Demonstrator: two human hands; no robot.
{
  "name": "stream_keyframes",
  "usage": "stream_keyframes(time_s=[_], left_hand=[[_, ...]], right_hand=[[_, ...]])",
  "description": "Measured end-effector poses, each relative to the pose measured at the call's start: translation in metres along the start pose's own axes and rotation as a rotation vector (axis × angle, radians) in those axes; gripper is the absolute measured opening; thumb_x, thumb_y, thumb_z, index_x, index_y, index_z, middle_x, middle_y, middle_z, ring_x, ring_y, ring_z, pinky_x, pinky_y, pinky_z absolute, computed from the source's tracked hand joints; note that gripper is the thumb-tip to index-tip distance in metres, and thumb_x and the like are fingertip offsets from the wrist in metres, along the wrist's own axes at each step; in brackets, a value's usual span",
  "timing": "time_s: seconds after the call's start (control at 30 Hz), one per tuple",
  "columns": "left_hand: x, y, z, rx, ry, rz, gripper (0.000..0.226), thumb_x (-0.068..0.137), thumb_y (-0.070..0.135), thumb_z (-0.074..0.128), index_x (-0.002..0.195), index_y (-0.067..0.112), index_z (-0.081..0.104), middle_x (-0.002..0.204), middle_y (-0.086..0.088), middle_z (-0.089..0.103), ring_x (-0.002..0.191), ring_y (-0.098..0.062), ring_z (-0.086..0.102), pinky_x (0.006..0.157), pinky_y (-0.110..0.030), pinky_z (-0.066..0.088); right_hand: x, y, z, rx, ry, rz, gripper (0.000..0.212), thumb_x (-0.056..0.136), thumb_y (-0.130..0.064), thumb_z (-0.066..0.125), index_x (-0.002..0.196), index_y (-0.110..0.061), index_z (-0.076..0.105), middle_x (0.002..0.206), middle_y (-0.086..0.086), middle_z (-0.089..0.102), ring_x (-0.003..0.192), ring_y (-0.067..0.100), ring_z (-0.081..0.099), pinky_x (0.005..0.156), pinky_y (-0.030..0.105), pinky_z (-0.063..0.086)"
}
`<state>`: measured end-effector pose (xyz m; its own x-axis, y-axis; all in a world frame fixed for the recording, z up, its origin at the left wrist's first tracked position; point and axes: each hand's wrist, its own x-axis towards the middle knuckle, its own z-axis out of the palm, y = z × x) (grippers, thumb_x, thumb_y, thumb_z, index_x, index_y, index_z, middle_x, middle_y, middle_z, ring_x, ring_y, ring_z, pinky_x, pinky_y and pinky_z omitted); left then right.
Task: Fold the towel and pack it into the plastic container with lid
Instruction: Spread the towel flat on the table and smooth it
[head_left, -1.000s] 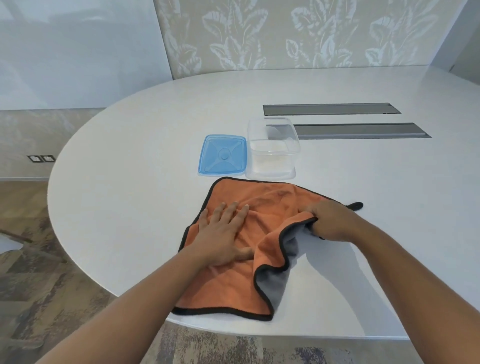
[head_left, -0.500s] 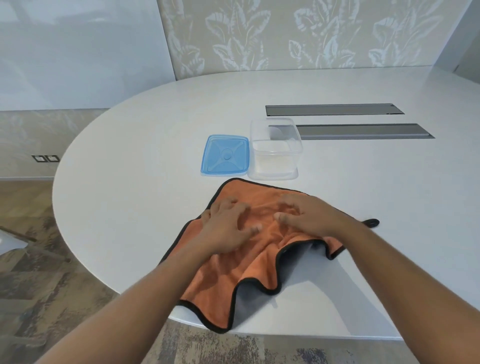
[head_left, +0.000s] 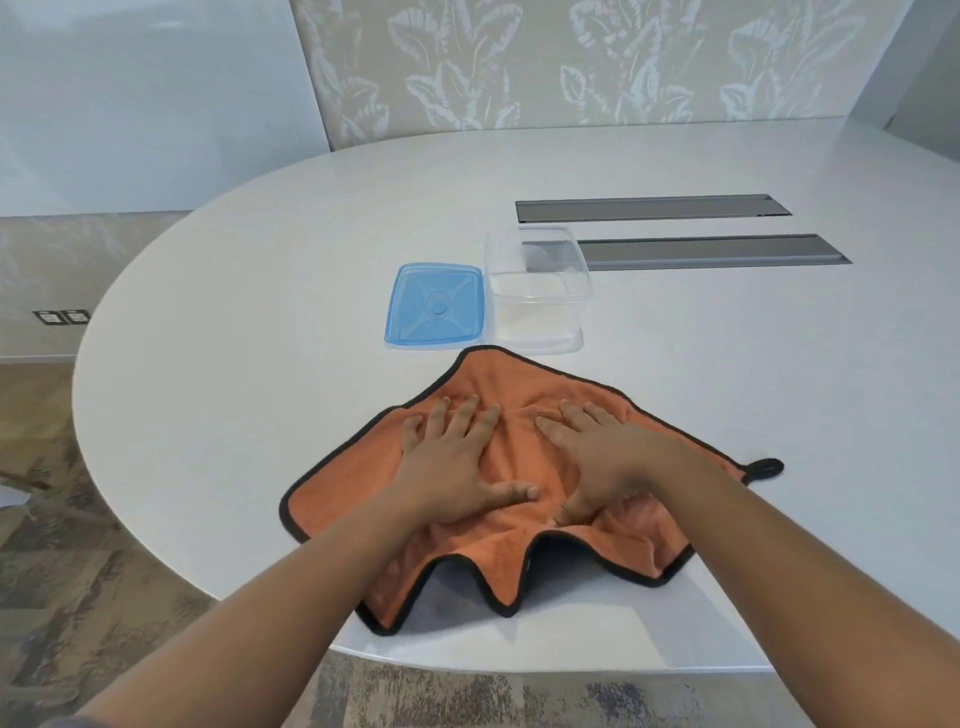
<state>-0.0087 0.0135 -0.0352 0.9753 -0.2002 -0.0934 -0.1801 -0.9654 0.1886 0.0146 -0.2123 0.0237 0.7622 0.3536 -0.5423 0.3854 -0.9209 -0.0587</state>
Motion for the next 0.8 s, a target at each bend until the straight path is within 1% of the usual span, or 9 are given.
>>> stream_keyframes(time_s=[0.13, 0.2, 0.27, 0.3, 0.37, 0.43, 0.53, 0.7, 0.8], left_hand=[[0.013, -0.005, -0.006, -0.014, -0.015, 0.155, 0.126, 0.053, 0.111, 0.027, 0.158, 0.043, 0.012, 0.171, 0.011, 0.010, 0.157, -0.019, 0.001, 0.122, -0.057, 0.001], [0.018, -0.005, -0.009, -0.023, -0.032, 0.222, 0.125, 0.054, 0.110, 0.034, 0.158, 0.043, 0.014, 0.170, 0.013, 0.011, 0.157, -0.017, 0.001, 0.123, -0.055, 0.001], [0.021, -0.005, -0.013, -0.033, -0.038, 0.284, 0.124, 0.054, 0.107, 0.042, 0.157, 0.044, 0.015, 0.169, 0.014, 0.013, 0.157, -0.015, 0.003, 0.123, -0.052, 0.001], [0.022, -0.005, -0.015, -0.039, -0.037, 0.310, 0.124, 0.054, 0.106, 0.045, 0.157, 0.043, 0.016, 0.169, 0.015, 0.015, 0.156, -0.015, 0.004, 0.123, -0.051, 0.002], [0.021, -0.006, -0.018, -0.056, -0.024, 0.349, 0.125, 0.054, 0.104, 0.049, 0.157, 0.041, 0.018, 0.169, 0.013, 0.017, 0.156, -0.013, 0.009, 0.124, -0.050, 0.005], [0.018, -0.005, -0.017, -0.058, 0.020, 0.365, 0.121, 0.057, 0.102, 0.049, 0.156, 0.038, 0.022, 0.168, 0.012, 0.021, 0.155, -0.013, 0.013, 0.124, -0.051, 0.008], [0.011, -0.007, -0.014, -0.031, 0.087, 0.296, 0.117, 0.061, 0.104, 0.042, 0.156, 0.039, 0.022, 0.167, 0.010, 0.021, 0.154, -0.020, 0.015, 0.123, -0.055, 0.012], [0.004, -0.018, -0.014, 0.020, 0.020, 0.303, 0.127, 0.056, 0.106, 0.041, 0.160, 0.040, 0.009, 0.170, 0.006, 0.015, 0.156, -0.022, 0.008, 0.124, -0.053, 0.009], [0.006, -0.025, -0.019, 0.043, 0.030, 0.400, 0.127, 0.057, 0.104, 0.044, 0.160, 0.035, 0.018, 0.170, 0.009, 0.020, 0.156, -0.015, 0.013, 0.124, -0.046, 0.011]], right_hand=[[-0.011, -0.009, -0.014, -0.076, 0.037, 0.077, 0.125, 0.056, -0.093, 0.055, 0.160, -0.038, 0.012, 0.163, 0.001, 0.034, 0.142, 0.029, 0.043, 0.106, 0.047, 0.042], [-0.009, -0.012, -0.015, -0.132, 0.163, 0.108, 0.093, 0.065, -0.087, 0.047, 0.143, -0.035, 0.043, 0.139, -0.005, 0.059, 0.113, 0.023, 0.060, 0.084, 0.042, 0.048], [-0.002, -0.011, -0.013, -0.077, 0.371, 0.119, 0.052, 0.079, -0.072, 0.045, 0.111, -0.032, 0.053, 0.123, -0.005, 0.066, 0.097, 0.022, 0.059, 0.073, 0.039, 0.044], [0.003, -0.010, -0.009, -0.019, 0.453, 0.096, 0.044, 0.085, -0.066, 0.045, 0.110, -0.031, 0.052, 0.124, -0.004, 0.064, 0.103, 0.024, 0.060, 0.076, 0.040, 0.044], [0.013, -0.004, 0.003, 0.081, 0.478, -0.002, 0.052, 0.095, -0.059, 0.043, 0.136, -0.028, 0.049, 0.146, -0.001, 0.052, 0.134, 0.027, 0.048, 0.100, 0.045, 0.042], [0.020, 0.000, 0.020, 0.134, 0.403, -0.066, 0.065, 0.101, -0.060, 0.034, 0.159, -0.032, 0.026, 0.169, -0.001, 0.021, 0.156, 0.022, 0.014, 0.123, 0.045, 0.015], [0.029, 0.007, 0.035, 0.178, 0.388, -0.044, 0.072, 0.099, -0.069, 0.022, 0.162, -0.038, 0.008, 0.172, -0.005, -0.005, 0.157, 0.015, -0.010, 0.123, 0.043, -0.006], [0.030, 0.004, 0.033, 0.187, 0.300, 0.097, 0.089, 0.085, -0.086, 0.015, 0.160, -0.042, -0.006, 0.169, 0.002, -0.022, 0.154, 0.024, -0.023, 0.122, 0.053, -0.012], [0.026, -0.002, 0.034, 0.214, 0.270, 0.171, 0.092, 0.083, -0.088, 0.014, 0.159, -0.042, -0.011, 0.168, 0.005, -0.027, 0.153, 0.028, -0.027, 0.121, 0.058, -0.011]])
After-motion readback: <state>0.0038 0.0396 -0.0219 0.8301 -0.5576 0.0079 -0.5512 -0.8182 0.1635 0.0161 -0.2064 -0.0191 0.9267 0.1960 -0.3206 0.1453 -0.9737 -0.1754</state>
